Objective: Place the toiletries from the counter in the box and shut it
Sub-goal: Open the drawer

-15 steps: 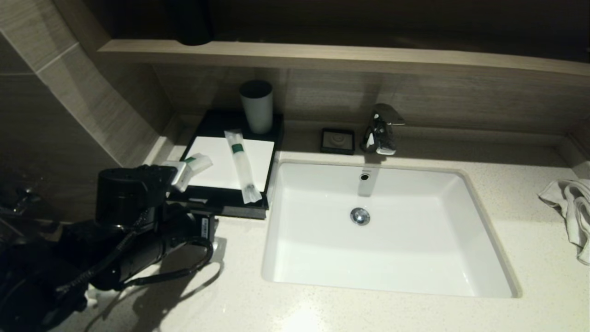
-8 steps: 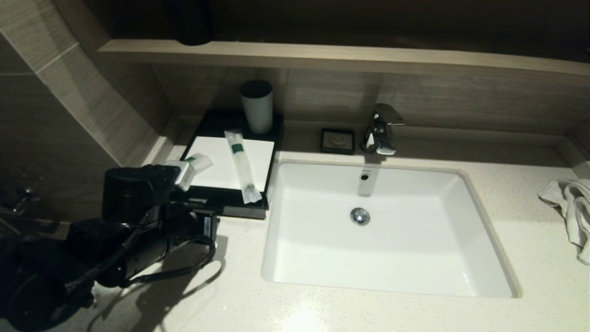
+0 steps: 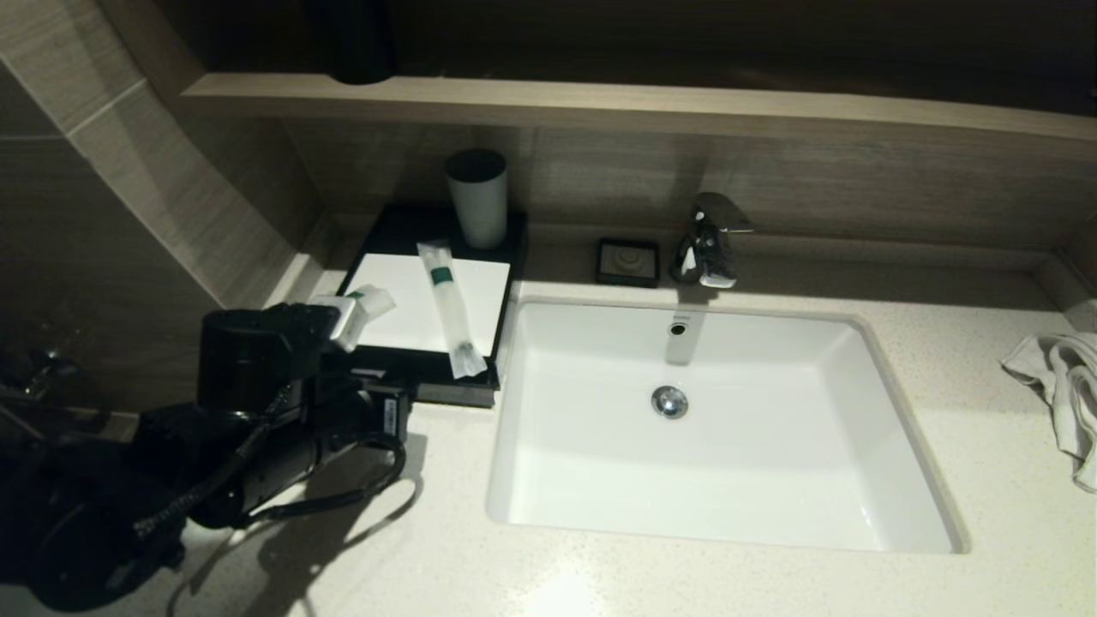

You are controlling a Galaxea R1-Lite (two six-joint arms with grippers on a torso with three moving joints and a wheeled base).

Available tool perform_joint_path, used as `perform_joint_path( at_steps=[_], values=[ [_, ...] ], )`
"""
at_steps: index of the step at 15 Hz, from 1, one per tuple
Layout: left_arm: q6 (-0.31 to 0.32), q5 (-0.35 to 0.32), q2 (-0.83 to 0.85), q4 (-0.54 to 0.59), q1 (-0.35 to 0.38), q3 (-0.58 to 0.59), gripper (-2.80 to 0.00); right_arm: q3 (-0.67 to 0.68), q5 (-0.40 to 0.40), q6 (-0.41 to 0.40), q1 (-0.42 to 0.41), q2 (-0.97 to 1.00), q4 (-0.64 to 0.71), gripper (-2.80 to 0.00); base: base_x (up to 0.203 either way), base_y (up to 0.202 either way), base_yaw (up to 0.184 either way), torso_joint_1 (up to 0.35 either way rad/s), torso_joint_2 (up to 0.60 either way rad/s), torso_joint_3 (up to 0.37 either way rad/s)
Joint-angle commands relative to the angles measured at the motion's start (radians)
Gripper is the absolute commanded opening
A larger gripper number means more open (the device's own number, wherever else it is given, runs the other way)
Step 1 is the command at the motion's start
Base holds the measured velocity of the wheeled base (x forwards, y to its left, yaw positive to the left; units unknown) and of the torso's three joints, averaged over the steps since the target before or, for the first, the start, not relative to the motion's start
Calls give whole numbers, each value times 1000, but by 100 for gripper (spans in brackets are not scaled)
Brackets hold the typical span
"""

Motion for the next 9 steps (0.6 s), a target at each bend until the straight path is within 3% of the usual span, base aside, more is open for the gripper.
perform_joint_path(
  at_steps=[1, 9],
  values=[
    [0, 2, 17, -6, 1, -6, -280, 0, 0, 0, 0, 2, -1, -280, 0, 0, 0, 0, 0, 0],
    [-3, 3, 32, -35, 6, -18, -280, 0, 0, 0, 0, 2, -1, -280, 0, 0, 0, 0, 0, 0]
  ],
)
